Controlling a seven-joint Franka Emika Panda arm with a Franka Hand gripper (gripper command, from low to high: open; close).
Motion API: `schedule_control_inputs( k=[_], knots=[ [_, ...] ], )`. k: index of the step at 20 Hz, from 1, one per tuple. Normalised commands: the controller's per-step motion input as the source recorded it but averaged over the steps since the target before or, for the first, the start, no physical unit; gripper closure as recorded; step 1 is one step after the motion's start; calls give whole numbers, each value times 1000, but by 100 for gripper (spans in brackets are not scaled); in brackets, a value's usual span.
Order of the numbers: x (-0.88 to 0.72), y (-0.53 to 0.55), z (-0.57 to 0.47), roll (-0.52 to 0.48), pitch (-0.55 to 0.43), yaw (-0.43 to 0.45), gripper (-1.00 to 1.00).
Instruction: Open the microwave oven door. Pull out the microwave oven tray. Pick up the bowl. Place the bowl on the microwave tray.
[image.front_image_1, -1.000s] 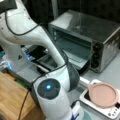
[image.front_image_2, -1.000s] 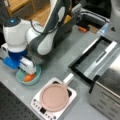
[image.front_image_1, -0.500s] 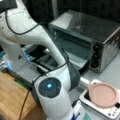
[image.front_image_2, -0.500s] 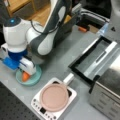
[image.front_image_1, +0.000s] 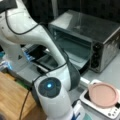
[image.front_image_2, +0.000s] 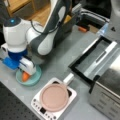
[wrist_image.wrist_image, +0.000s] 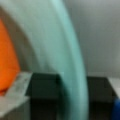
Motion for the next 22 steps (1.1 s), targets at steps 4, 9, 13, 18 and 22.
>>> schedule_control_inputs(
  k=[4,9,13,18,22],
  knots=[
    [6,110,68,100,-45,-13,100],
    [-74,180,112,88,-24,-43,100],
    [-151,172,166,69,25,-80,100],
    [-187,178,140,41,34,-111,100],
    [-190,246,86,26,9,-142,100]
  ],
)
